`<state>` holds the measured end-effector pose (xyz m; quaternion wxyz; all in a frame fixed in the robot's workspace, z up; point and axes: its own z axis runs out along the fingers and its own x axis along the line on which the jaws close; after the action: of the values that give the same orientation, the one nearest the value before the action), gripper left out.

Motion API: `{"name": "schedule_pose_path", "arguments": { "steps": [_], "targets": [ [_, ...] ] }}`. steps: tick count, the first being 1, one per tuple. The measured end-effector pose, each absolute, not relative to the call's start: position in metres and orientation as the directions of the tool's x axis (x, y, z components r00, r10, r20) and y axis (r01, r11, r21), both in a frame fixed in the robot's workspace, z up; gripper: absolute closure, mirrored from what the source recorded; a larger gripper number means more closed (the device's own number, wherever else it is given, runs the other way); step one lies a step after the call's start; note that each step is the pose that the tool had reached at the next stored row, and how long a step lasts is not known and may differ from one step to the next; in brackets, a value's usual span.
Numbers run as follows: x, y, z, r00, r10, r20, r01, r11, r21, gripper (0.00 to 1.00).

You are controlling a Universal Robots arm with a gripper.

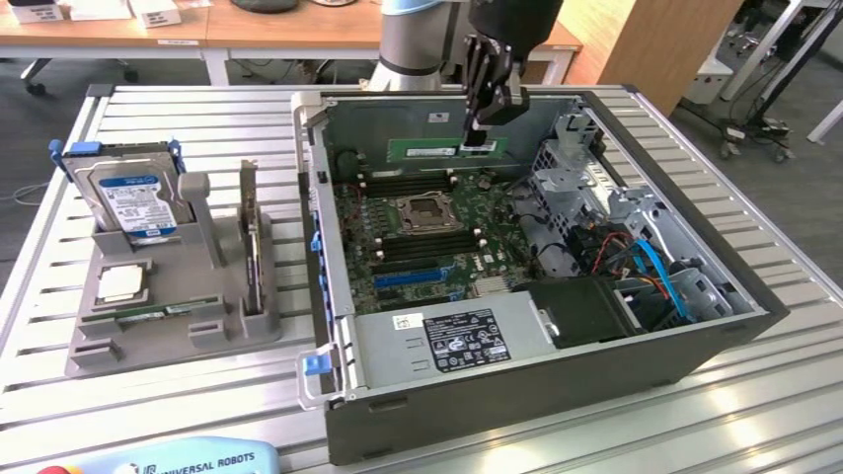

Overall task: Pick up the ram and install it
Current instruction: 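Pick up the ram and move it above insertion slot, then insert the ram into the slot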

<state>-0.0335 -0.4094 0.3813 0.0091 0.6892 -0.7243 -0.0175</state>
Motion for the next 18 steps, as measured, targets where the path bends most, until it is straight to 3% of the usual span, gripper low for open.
{"name": "schedule_pose_path", "arguments": {
  "steps": [18],
  "targets": [
    [-0.0296,-0.4094,0.3735,-0.05,-0.999,-0.011,-0.998,0.049,0.038,0.89]
  ]
}}
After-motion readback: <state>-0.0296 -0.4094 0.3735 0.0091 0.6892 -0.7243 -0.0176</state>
